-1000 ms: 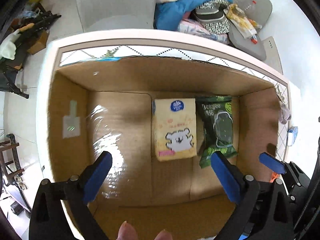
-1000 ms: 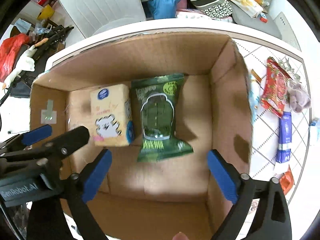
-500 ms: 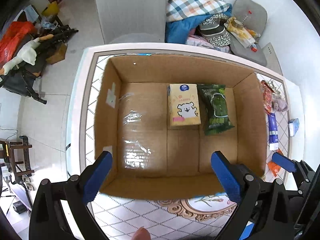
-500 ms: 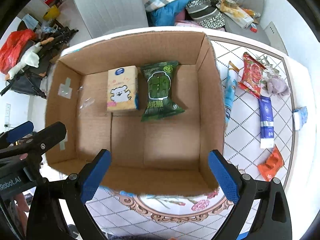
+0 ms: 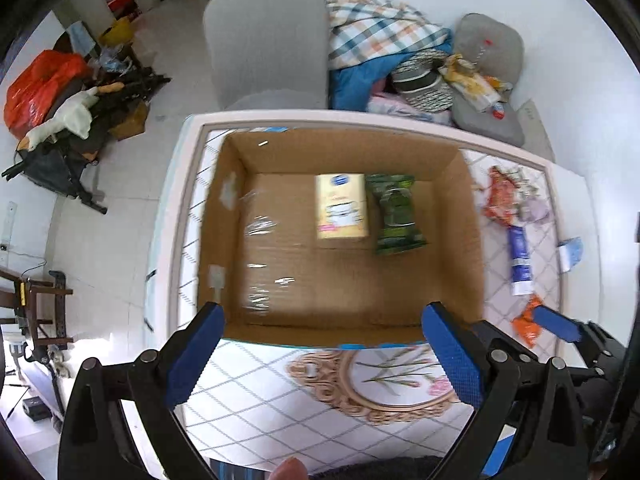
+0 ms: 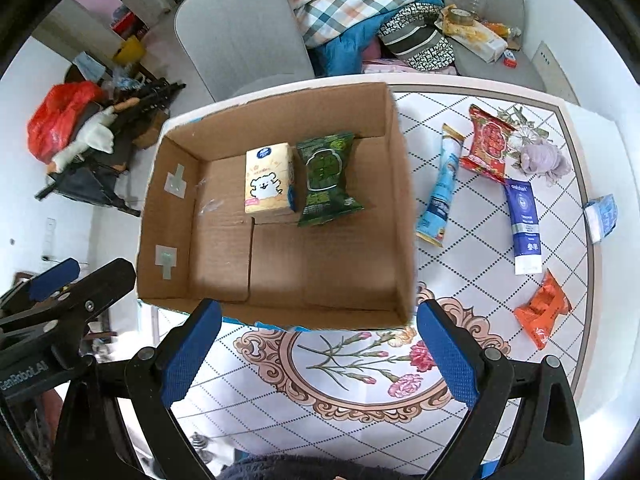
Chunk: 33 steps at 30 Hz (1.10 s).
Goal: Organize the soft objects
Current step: 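Grasp the red snack bag with left gripper while right grasps blue-white wipes pack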
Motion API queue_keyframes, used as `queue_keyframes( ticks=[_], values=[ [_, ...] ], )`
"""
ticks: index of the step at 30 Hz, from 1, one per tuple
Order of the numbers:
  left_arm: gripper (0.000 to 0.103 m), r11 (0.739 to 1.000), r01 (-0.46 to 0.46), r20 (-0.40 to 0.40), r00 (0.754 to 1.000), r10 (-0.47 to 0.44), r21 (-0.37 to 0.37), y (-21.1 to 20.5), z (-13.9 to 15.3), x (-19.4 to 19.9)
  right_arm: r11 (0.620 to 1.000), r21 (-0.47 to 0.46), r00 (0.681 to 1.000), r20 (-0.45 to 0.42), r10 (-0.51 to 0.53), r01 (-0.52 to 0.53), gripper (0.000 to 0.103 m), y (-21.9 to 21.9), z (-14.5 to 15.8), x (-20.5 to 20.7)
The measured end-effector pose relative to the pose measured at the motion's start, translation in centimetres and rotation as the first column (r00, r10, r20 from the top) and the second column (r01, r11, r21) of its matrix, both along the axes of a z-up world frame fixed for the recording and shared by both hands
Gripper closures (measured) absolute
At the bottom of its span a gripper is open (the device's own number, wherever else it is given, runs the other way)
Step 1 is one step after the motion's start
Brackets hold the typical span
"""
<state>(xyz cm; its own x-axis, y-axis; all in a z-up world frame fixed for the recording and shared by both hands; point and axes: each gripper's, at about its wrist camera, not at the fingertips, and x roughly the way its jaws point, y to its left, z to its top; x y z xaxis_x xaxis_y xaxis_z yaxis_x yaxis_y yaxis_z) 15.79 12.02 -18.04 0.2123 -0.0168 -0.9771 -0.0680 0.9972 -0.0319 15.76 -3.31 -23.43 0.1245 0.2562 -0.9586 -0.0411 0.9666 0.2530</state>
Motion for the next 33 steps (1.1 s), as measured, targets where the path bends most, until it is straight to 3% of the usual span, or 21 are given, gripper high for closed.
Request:
queue_keyframes(
  ticks=[4,7,10,13,17,22,28,30,33],
  values=[
    [0.002,0.997,0.074,0.008,0.997,-0.074,-0.019,-6.3,1.3,1.5,0.998,0.025,0.999,0.000,-0.050,0.050,0.003,-5.7,1.1,0.3],
    [0.002,0.990,0.133,-0.006,0.991,-0.134,-0.052,-11.6,1.0,3.8,0.992,0.025,0.992,-0.015,-0.127,0.127,0.003,-12.4,1.5,0.7],
    [0.002,0.976,0.201,-0.043,0.978,-0.205,-0.085,-17.8,-1.1,7.2,0.976,-0.019,0.976,-0.025,-0.217,0.216,0.003,-19.8,1.0,1.6],
    [0.002,0.968,0.243,-0.087,0.965,-0.248,-0.069,-22.6,-4.3,10.5,0.949,-0.054,0.948,-0.050,-0.314,0.311,0.003,-27.0,-0.6,2.9],
    [0.002,0.960,0.277,-0.166,0.946,-0.278,-0.029,-27.9,-10.0,14.8,0.887,-0.073,0.880,-0.117,-0.461,0.455,0.003,-36.9,-5.2,5.8],
    [0.002,0.958,0.287,-0.280,0.917,-0.282,-0.024,-31.4,-16.9,19.0,0.771,-0.040,0.745,-0.231,-0.626,0.635,0.003,-45.9,-11.9,8.5],
    [0.002,0.954,0.298,-0.384,0.880,-0.280,-0.012,-33.6,-22.9,21.5,0.687,-0.072,0.635,-0.321,-0.703,0.723,0.004,-50.3,-18.5,10.6],
    [0.002,0.949,0.315,-0.414,0.864,-0.287,-0.001,-34.2,-24.2,22.0,0.671,-0.080,0.612,-0.344,-0.712,0.737,0.004,-50.8,-20.0,10.6],
    [0.002,0.946,0.322,-0.429,0.860,-0.277,0.035,-34.7,-25.7,22.7,0.660,-0.097,0.593,-0.357,-0.721,0.745,0.004,-51.2,-21.7,10.8]
  ],
)
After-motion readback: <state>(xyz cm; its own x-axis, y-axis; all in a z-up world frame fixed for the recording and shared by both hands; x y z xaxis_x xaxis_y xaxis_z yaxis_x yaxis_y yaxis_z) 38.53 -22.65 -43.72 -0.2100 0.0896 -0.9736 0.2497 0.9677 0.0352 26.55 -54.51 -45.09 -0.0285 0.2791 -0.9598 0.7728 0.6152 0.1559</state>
